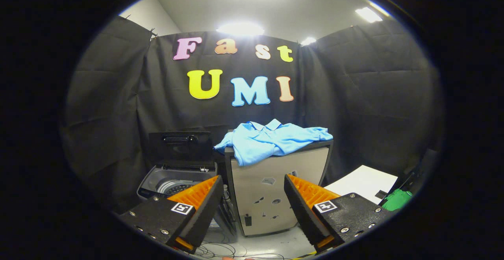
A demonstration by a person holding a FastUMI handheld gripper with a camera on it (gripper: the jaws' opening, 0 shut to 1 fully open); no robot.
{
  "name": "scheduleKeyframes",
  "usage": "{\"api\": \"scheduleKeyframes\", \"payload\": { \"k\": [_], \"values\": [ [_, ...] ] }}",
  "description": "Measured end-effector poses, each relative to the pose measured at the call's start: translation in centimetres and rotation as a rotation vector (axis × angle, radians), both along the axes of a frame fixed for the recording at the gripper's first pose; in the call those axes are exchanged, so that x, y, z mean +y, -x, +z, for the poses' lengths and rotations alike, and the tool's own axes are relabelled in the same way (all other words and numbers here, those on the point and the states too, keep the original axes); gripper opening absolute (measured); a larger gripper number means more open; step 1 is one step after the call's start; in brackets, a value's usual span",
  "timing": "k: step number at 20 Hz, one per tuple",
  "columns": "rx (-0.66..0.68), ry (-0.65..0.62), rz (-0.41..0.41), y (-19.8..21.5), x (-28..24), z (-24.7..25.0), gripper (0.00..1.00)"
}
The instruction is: Put the clothes into the washing machine and then close the washing machine lid.
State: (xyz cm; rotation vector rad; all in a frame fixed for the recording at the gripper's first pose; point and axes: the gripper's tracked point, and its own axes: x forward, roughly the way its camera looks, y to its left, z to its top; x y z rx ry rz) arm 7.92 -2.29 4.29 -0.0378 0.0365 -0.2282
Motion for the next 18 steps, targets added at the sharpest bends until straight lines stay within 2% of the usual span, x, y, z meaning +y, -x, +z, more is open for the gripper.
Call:
{"api": "scheduleKeyframes", "payload": {
  "k": [3,8,18],
  "values": [
    [0.017,0.01,-0.02,-3.5,-1.8,2.1,0.96],
    [0.037,0.027,-0.01,-9.6,-4.3,6.0,0.96],
    [0.177,-0.026,0.013,-21.2,-10.1,6.8,0.96]
  ]
}}
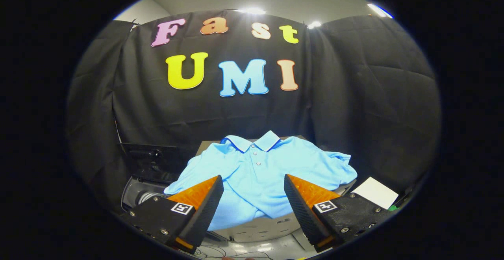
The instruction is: Put the clothes into the washing machine and then close the washing machine lid.
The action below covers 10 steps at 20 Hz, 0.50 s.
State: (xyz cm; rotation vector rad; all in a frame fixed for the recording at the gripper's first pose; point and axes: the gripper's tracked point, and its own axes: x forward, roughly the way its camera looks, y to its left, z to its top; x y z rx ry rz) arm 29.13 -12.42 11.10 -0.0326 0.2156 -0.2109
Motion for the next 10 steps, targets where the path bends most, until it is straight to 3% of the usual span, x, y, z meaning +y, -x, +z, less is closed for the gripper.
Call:
{"api": "scheduleKeyframes", "payload": {
  "k": [10],
  "values": [
    [0.157,-0.059,0.088,-7.3,-3.5,-2.8,0.96]
  ]
}}
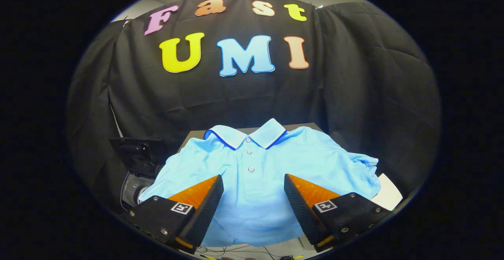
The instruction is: Put the clothes into the washing machine and then close the washing machine lid.
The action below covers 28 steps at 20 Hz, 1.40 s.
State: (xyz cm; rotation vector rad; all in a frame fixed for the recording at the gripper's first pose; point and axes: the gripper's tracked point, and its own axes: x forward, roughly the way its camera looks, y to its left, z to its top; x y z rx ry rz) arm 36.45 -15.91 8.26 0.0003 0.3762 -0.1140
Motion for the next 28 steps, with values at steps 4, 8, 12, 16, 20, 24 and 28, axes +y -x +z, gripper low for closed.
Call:
{"api": "scheduleKeyframes", "payload": {
  "k": [4,8,12,16,20,24,28],
  "values": [
    [0.044,-0.025,0.037,-1.3,-0.3,-1.0,0.96],
    [0.102,-0.019,0.076,-2.6,-0.4,-2.6,0.96],
    [0.133,0.02,0.108,-3.1,-0.6,-3.1,0.96],
    [0.13,0.026,0.121,-3.1,-1.0,-3.1,0.92],
    [0.092,-0.025,0.114,-3.2,-1.0,-2.9,0.35],
    [0.058,-0.016,0.076,-3.4,-1.0,-2.8,0.11],
    [0.061,0.211,0.032,-3.5,-0.3,-2.6,0.0]
  ]
}}
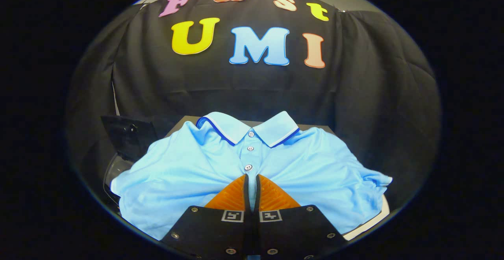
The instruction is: Put the clothes into the washing machine and then close the washing machine lid.
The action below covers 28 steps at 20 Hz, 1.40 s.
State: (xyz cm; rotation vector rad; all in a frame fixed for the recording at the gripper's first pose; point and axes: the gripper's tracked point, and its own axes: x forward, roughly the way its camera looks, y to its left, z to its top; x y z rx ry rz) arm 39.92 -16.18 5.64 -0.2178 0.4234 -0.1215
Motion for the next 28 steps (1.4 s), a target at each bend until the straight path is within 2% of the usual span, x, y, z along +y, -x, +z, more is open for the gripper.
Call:
{"api": "scheduleKeyframes", "payload": {
  "k": [2,5,8,12,17,23,28],
  "values": [
    [0.001,0.03,-0.02,0.1,0.0,0.0,0.0],
    [-0.015,-0.031,-0.052,0.2,-0.3,0.4,0.0],
    [-0.061,-0.04,-0.13,0.4,-0.7,1.6,0.0],
    [-0.149,-0.038,-0.25,0.8,-0.2,5.7,0.0],
    [-0.227,0.03,-0.351,2.0,2.4,10.8,0.0],
    [-0.296,0.016,-0.361,2.9,9.8,13.1,0.0],
    [-0.296,0.0,-0.302,2.7,17.6,12.6,0.0]
  ]
}}
